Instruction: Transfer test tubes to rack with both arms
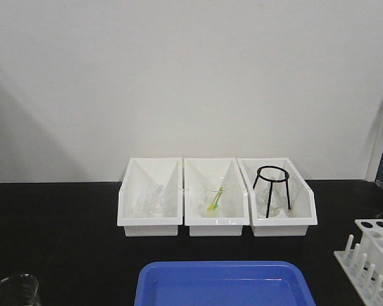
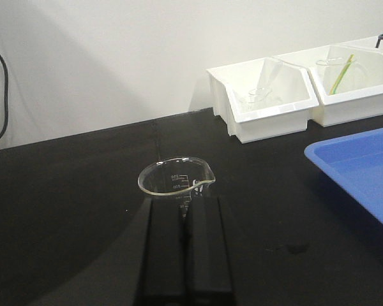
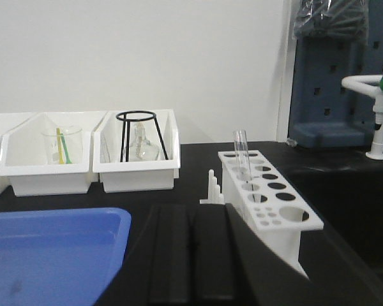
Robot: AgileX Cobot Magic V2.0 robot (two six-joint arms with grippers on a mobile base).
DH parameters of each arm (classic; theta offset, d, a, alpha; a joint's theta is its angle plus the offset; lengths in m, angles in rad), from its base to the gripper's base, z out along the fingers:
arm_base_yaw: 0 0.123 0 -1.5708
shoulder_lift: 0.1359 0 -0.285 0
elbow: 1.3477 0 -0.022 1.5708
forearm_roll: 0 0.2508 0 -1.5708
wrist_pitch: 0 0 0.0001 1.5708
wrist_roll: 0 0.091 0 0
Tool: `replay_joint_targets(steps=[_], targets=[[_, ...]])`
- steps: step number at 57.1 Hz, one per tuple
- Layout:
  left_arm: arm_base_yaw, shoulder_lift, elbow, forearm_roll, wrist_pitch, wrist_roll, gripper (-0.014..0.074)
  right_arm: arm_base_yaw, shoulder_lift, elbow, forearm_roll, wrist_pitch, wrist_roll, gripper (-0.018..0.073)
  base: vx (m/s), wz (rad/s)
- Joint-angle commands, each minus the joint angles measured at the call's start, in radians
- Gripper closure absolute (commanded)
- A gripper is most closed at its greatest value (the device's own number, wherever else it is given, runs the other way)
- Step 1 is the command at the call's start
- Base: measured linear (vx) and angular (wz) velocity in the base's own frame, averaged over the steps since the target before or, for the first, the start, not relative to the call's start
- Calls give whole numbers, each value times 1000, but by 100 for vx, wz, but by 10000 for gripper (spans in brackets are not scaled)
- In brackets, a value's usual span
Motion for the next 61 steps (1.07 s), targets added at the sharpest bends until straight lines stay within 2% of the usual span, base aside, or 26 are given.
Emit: replay_joint_targets(steps=[1, 14, 61], targets=[[3, -19, 26, -10, -77, -2, 617, 1, 1, 26, -1, -102, -1, 567, 0, 0], [3, -18, 26, -10, -78, -2, 617, 1, 38, 30, -5, -20, -1, 567, 0, 0], [3, -20, 26, -10, -77, -2, 617, 1, -20, 30, -5, -15, -2, 567, 0, 0]])
